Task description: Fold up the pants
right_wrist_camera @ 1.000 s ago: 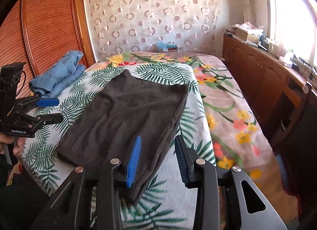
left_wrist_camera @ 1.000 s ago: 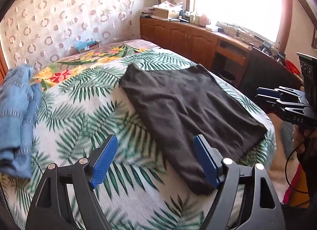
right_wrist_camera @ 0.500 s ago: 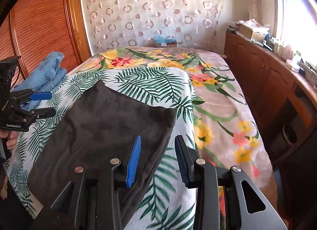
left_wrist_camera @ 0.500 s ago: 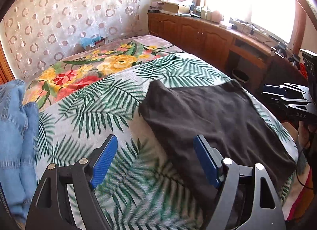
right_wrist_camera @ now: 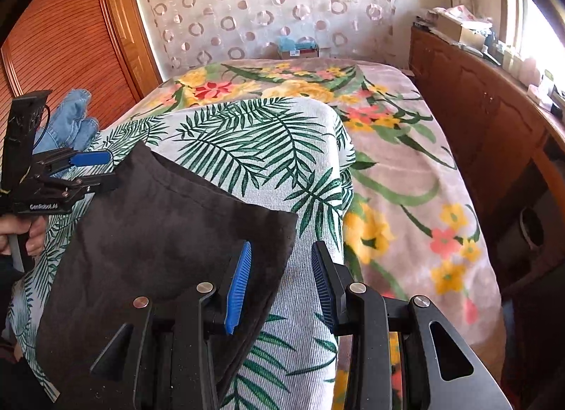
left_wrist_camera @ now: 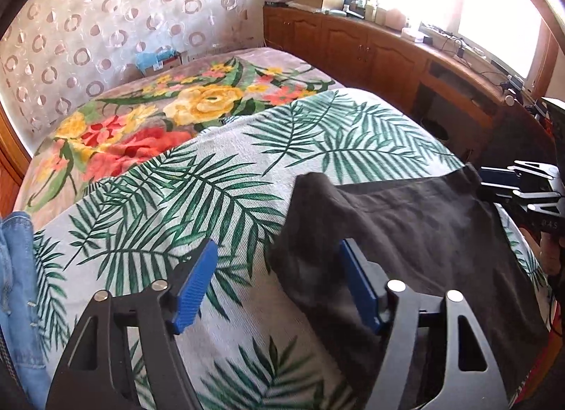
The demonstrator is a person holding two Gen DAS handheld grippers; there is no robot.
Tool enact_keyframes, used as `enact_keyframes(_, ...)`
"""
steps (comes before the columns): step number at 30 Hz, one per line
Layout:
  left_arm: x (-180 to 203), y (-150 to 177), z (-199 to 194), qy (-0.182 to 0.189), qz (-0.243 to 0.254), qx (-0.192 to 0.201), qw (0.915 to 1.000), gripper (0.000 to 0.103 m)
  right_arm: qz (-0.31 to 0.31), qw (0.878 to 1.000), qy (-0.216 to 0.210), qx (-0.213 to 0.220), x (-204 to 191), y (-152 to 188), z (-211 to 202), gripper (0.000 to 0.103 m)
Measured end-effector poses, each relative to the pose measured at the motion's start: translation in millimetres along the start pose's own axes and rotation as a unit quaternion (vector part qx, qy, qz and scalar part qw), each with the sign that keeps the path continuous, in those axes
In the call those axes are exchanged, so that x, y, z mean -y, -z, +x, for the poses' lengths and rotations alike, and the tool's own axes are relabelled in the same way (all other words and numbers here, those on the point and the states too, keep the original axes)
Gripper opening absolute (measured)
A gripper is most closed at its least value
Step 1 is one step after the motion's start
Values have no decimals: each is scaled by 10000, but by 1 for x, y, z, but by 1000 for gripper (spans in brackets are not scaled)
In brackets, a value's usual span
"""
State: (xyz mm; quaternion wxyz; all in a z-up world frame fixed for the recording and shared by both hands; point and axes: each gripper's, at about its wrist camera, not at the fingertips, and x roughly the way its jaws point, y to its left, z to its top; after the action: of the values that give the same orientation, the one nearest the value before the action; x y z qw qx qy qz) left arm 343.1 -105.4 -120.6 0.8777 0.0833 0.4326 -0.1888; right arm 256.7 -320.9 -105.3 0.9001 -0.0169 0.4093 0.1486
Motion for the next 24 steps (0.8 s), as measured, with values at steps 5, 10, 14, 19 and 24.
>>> enact_keyframes(5,-2,-4,12,43,50,-79,9999,66,24,10000,-65,-54,2,-3,6,37)
enact_keyframes(10,-1,-5,13,258,22,-45,9997,48,-34,9998,-171,-63,-1,-7,9,34)
enact_keyframes(14,6,-7,13,402,149,-82,9990,28,-73,9998,-192,-80,-2,-8,12,22)
enact_keyframes(19,13,-7,9,556,276,-124,9980,7,-34,9996,-224,-153,-2,-10,13,8)
enact_keyframes(24,9,-6,-18,558,158,188,9981,6,-232,9996,-134,-19,-13,-15,1,7)
